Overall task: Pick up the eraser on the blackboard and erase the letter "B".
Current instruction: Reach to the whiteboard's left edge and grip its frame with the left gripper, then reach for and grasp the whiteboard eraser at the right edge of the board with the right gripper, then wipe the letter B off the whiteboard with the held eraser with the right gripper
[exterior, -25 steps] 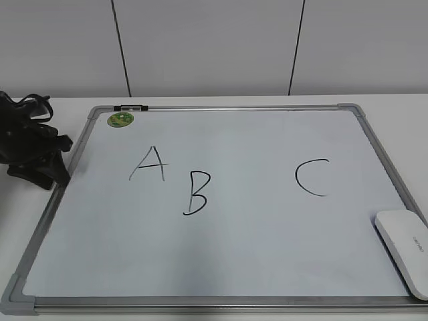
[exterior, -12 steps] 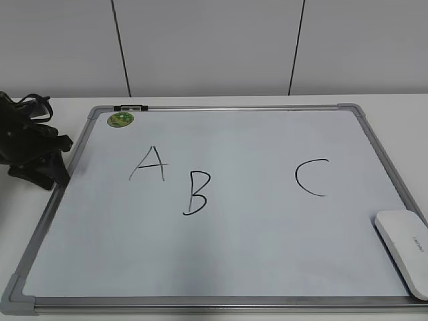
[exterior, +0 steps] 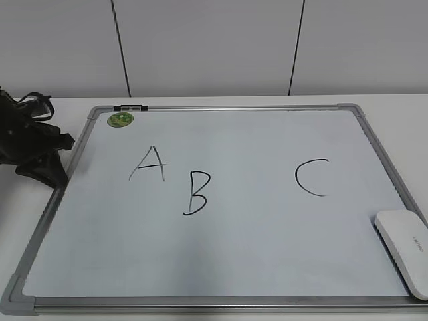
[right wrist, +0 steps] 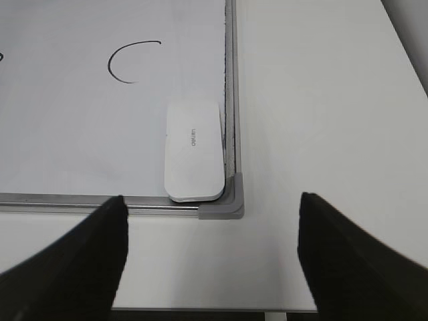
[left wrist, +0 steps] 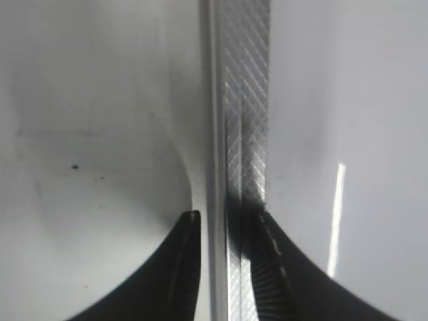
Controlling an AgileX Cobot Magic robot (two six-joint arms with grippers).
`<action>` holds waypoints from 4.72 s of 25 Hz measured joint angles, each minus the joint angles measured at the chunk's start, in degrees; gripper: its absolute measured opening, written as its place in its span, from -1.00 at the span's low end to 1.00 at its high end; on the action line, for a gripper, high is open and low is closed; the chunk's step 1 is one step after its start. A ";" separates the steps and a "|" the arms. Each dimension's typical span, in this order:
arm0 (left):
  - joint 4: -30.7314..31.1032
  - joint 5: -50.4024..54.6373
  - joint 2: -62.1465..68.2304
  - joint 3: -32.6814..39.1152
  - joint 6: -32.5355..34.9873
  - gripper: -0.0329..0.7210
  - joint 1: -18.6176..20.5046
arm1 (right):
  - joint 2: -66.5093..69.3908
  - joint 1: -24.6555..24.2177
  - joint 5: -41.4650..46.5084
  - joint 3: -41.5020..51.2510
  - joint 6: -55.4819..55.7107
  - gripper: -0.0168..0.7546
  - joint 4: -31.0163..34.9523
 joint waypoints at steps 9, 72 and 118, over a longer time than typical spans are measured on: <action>-0.13 0.22 0.00 -0.11 0.09 -0.83 -0.18 | 0.00 0.00 0.00 0.00 0.00 0.56 0.00; -0.13 0.59 0.00 -0.15 0.09 -0.83 -0.18 | 91.69 0.00 -32.90 -12.23 -6.66 0.76 7.58; -0.13 0.59 0.00 -0.15 0.09 -0.83 -0.18 | 100.57 20.41 -10.62 -48.77 -7.35 0.43 9.30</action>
